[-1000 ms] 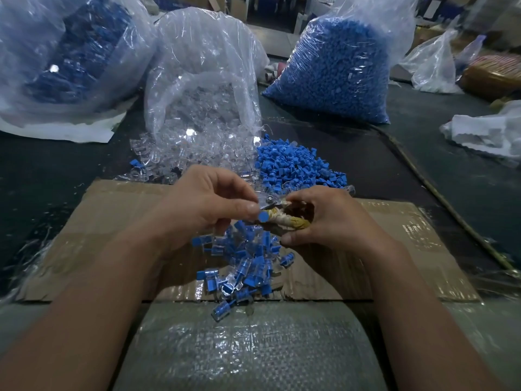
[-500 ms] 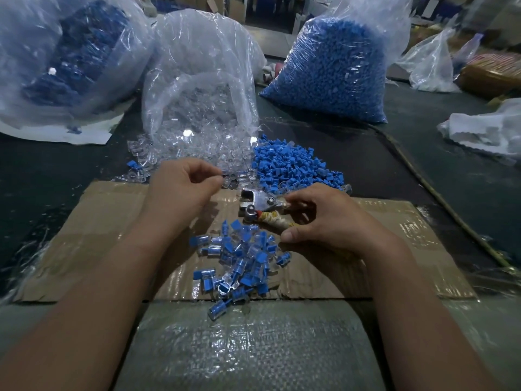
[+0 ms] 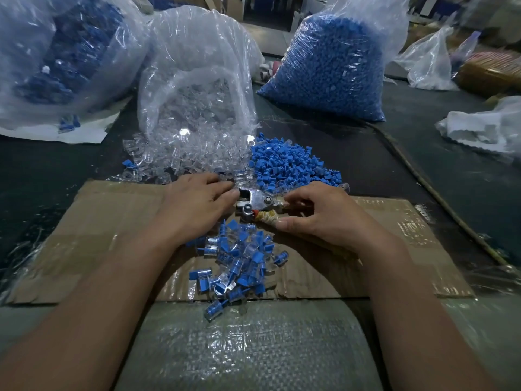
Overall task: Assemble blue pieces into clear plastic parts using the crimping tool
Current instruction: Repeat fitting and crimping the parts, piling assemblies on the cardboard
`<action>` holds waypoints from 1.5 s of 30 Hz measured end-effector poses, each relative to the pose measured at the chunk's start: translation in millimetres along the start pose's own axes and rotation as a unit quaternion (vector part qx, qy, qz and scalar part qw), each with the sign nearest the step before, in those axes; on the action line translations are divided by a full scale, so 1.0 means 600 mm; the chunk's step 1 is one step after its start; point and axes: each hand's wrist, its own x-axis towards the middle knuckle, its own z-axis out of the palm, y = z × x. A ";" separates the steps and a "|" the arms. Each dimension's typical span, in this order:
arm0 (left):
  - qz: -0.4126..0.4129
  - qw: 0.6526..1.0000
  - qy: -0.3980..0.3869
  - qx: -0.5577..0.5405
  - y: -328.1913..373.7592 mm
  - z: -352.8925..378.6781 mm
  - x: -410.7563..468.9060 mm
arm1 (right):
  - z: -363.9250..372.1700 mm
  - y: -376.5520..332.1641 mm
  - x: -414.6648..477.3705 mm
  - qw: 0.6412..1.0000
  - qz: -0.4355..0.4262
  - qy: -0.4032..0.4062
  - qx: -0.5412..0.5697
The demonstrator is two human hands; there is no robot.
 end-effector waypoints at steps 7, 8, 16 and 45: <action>0.005 0.982 0.124 -0.143 0.009 -0.015 -0.010 | 0.001 0.001 0.002 1.000 0.000 -0.002 -0.001; -0.009 0.974 0.150 -0.169 0.009 -0.017 -0.013 | 0.001 0.001 0.001 1.000 -0.002 -0.001 -0.002; -0.025 0.959 0.203 -0.196 0.008 -0.018 -0.016 | 0.000 0.000 0.000 1.000 -0.003 0.001 0.004; -0.027 0.923 0.199 -0.328 0.023 -0.031 -0.026 | -0.001 0.002 -0.001 1.000 -0.006 0.006 0.003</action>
